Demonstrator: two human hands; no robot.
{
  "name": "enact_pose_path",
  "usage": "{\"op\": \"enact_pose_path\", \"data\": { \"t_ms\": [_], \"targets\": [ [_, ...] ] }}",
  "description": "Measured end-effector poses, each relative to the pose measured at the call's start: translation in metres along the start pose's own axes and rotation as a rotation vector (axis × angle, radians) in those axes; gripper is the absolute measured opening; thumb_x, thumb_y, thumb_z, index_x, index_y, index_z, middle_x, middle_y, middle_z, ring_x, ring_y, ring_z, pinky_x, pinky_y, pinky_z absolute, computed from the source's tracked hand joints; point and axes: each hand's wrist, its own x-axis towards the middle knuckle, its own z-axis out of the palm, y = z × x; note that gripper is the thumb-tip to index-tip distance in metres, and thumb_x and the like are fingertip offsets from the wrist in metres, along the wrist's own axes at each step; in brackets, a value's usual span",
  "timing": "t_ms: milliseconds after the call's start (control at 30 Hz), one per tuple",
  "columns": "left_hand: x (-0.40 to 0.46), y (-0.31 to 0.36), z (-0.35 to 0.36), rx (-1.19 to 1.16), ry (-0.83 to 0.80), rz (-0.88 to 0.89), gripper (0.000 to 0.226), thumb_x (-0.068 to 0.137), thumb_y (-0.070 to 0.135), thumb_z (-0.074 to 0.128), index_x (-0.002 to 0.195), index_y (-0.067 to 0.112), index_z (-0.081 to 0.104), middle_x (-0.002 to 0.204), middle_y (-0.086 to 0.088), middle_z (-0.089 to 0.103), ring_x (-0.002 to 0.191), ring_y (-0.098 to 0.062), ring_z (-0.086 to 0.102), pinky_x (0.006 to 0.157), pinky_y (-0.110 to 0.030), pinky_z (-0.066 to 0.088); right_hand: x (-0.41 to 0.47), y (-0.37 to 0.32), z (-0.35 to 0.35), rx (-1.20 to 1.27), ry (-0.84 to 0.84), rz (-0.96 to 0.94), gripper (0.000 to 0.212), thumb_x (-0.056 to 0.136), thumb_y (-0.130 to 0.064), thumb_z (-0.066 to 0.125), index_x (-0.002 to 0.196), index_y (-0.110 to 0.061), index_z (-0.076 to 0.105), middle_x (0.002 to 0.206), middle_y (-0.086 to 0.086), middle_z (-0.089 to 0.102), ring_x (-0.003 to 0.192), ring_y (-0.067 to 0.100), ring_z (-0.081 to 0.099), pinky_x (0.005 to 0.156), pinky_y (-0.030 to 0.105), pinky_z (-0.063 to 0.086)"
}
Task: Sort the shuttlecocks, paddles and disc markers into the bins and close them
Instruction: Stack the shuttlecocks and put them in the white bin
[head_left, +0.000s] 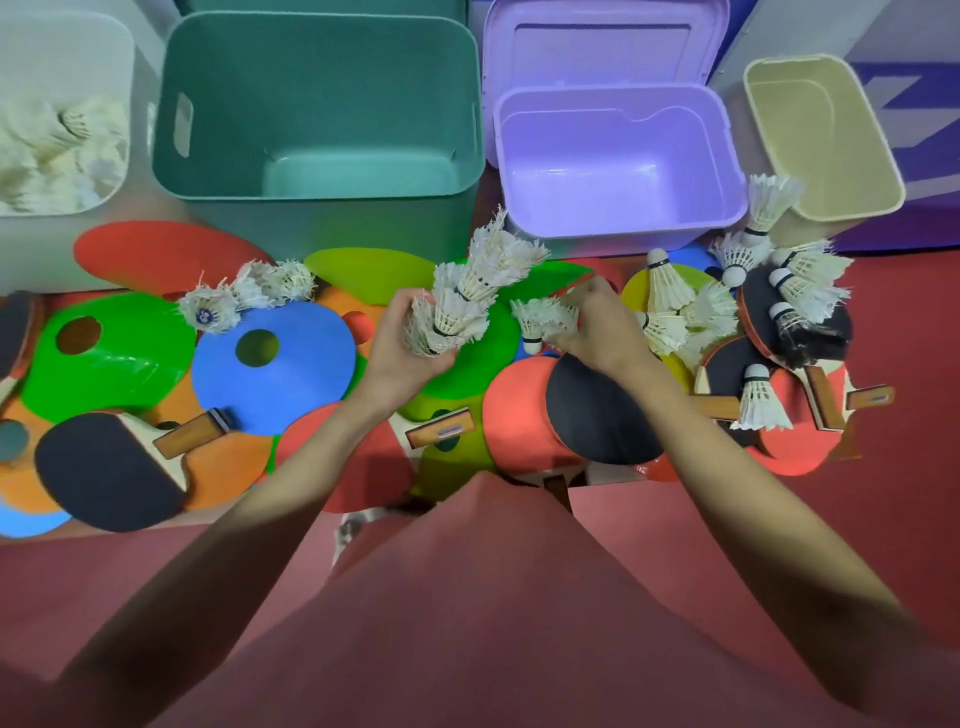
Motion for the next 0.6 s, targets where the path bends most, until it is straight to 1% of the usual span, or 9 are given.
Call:
{"op": "enact_pose_path", "data": {
  "t_ms": [100, 167, 233, 300, 333, 367, 433, 500, 600],
  "targets": [
    [-0.002, -0.002, -0.004, 0.008, 0.003, 0.013, 0.053, 0.067, -0.009, 0.074, 0.108, 0.005, 0.044, 0.1, 0.006, 0.055, 0.089, 0.012, 0.054, 0.079, -0.009, 0.042, 0.002, -0.002, 0.0, -0.082, 0.063, -0.016, 0.032, 0.079, -0.017, 0.068, 0.108, -0.002, 0.066, 0.115, 0.017, 0.054, 0.102, 0.036, 0.056, 0.078, 0.041, 0.049],
    [-0.003, -0.005, -0.008, 0.015, 0.008, 0.008, 0.054, 0.068, -0.011, 0.075, 0.109, 0.004, 0.044, 0.099, 0.003, 0.055, 0.088, 0.009, 0.054, 0.079, -0.01, 0.042, 0.001, -0.002, -0.01, -0.051, 0.185, 0.007, 0.016, 0.081, -0.01, 0.054, 0.082, 0.002, 0.065, 0.095, 0.021, 0.059, 0.084, 0.037, 0.058, 0.069, 0.042, 0.048],
    [-0.004, -0.007, -0.012, 0.03, 0.014, 0.01, 0.053, 0.068, -0.01, 0.076, 0.109, 0.005, 0.045, 0.099, 0.0, 0.055, 0.088, 0.007, 0.054, 0.078, -0.011, 0.043, -0.001, 0.0, -0.024, 0.11, 0.386, 0.052, 0.024, 0.08, -0.015, 0.048, 0.062, -0.001, 0.056, 0.068, 0.02, 0.058, 0.064, 0.033, 0.053, 0.059, 0.042, 0.046],
    [-0.006, -0.008, -0.015, 0.053, 0.015, 0.017, 0.054, 0.068, -0.012, 0.076, 0.108, 0.006, 0.045, 0.1, 0.002, 0.054, 0.089, 0.009, 0.054, 0.079, -0.009, 0.042, -0.007, -0.003, -0.041, 0.396, 0.575, 0.116, 0.027, 0.084, -0.021, 0.053, 0.064, -0.005, 0.061, 0.06, 0.009, 0.062, 0.055, 0.02, 0.053, 0.056, 0.033, 0.044],
    [-0.006, -0.009, -0.017, 0.064, 0.014, 0.019, 0.055, 0.068, -0.012, 0.076, 0.109, 0.007, 0.045, 0.101, 0.004, 0.054, 0.09, 0.01, 0.053, 0.08, -0.008, 0.041, -0.01, -0.009, -0.051, 0.55, 0.628, 0.134, 0.019, 0.084, -0.02, 0.058, 0.069, -0.009, 0.065, 0.061, 0.0, 0.062, 0.054, 0.01, 0.054, 0.056, 0.027, 0.044],
    [-0.007, -0.009, -0.018, 0.069, 0.009, 0.019, 0.055, 0.068, -0.013, 0.076, 0.108, 0.007, 0.045, 0.101, 0.007, 0.053, 0.091, 0.012, 0.053, 0.081, -0.007, 0.041, -0.012, -0.015, -0.059, 0.7, 0.636, 0.135, 0.009, 0.08, -0.015, 0.06, 0.073, -0.013, 0.065, 0.061, -0.008, 0.061, 0.055, 0.001, 0.052, 0.056, 0.022, 0.043],
    [-0.008, -0.009, -0.018, 0.078, -0.002, 0.018, 0.055, 0.067, -0.014, 0.076, 0.108, 0.008, 0.046, 0.1, 0.01, 0.051, 0.091, 0.013, 0.052, 0.081, -0.006, 0.04, -0.016, -0.031, -0.076, 0.894, 0.609, 0.101, 0.018, 0.072, -0.002, 0.056, 0.07, -0.018, 0.064, 0.057, -0.018, 0.059, 0.056, -0.004, 0.051, 0.055, 0.018, 0.042],
    [-0.008, -0.008, -0.019, 0.081, -0.024, 0.016, 0.056, 0.066, -0.014, 0.076, 0.108, 0.009, 0.046, 0.1, 0.01, 0.051, 0.091, 0.013, 0.052, 0.08, -0.006, 0.039, -0.019, -0.043, -0.085, 0.938, 0.541, 0.068, 0.03, 0.072, 0.007, 0.051, 0.068, -0.021, 0.063, 0.052, -0.021, 0.059, 0.054, -0.007, 0.051, 0.053, 0.014, 0.041],
    [-0.008, -0.005, -0.021, 0.068, -0.066, 0.03, 0.055, 0.065, -0.004, 0.076, 0.108, 0.011, 0.046, 0.099, 0.008, 0.052, 0.09, 0.009, 0.052, 0.08, -0.009, 0.041, -0.017, -0.054, -0.085, 0.892, 0.373, 0.041, 0.024, 0.073, 0.007, 0.052, 0.074, -0.011, 0.068, 0.05, -0.018, 0.059, 0.05, -0.006, 0.05, 0.05, 0.013, 0.04]
  ]
}}
